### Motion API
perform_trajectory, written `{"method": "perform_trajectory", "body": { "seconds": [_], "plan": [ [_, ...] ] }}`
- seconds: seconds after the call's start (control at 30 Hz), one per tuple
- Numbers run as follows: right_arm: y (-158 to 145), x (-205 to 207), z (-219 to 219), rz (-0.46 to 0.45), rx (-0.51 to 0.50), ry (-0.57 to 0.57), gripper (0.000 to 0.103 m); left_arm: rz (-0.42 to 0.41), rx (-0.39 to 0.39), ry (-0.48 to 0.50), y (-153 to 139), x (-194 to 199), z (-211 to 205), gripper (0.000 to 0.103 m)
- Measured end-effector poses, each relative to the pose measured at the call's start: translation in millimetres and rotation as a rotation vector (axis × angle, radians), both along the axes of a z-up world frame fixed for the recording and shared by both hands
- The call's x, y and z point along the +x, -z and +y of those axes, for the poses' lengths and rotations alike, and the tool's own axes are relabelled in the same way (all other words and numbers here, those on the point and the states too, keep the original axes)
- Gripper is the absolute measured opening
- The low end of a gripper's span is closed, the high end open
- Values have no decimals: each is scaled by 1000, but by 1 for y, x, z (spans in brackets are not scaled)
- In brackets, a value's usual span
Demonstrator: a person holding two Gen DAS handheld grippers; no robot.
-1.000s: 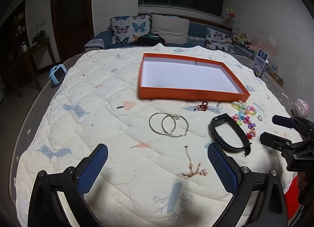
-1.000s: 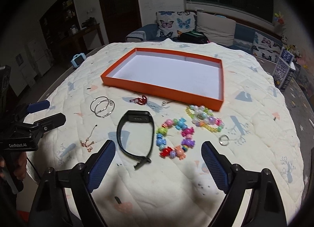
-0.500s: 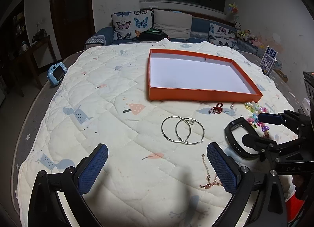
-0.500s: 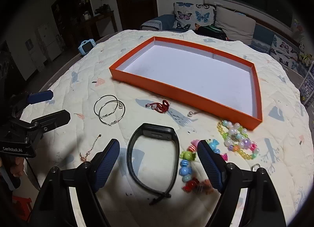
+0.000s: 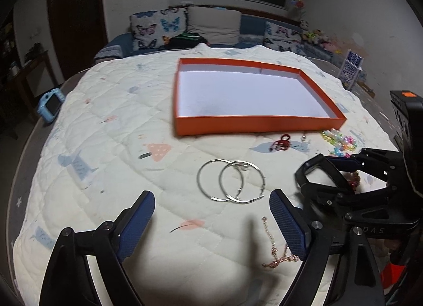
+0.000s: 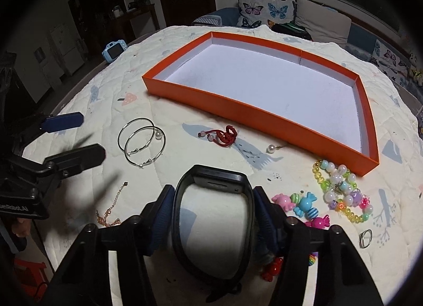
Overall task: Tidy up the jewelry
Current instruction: 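Close the right tool on the black watch band, then grasp a silver hoop earring with the left tool while the right tool lifts the band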
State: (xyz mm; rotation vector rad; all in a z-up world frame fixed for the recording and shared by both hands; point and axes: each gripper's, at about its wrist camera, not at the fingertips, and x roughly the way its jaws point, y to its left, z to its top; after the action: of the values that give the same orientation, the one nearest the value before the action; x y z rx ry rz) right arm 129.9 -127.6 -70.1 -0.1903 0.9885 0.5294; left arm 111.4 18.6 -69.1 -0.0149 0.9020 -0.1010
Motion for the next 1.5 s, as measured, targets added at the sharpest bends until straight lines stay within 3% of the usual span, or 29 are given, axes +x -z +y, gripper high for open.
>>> {"method": "perform_trajectory", "body": {
  "seconds": [0.3,0.67,1.0,1.33,1.5],
  "plan": [
    [-14,-1,-16,-32,44,34,61,45,7,76,18,27,-20,92],
    [-13,7,-25,-30,73,52,62,55,42,98,34,53,-36,79],
    [-11,8,-29,-23,83,59,61,32,27,113,29,48,-38,75],
    [-9,8,-31,-15,92,64,61,7,-61,147,18,37,-34,75],
    [-10,8,-31,-15,97,65,61,26,-38,161,24,39,-40,75]
  ]
}}
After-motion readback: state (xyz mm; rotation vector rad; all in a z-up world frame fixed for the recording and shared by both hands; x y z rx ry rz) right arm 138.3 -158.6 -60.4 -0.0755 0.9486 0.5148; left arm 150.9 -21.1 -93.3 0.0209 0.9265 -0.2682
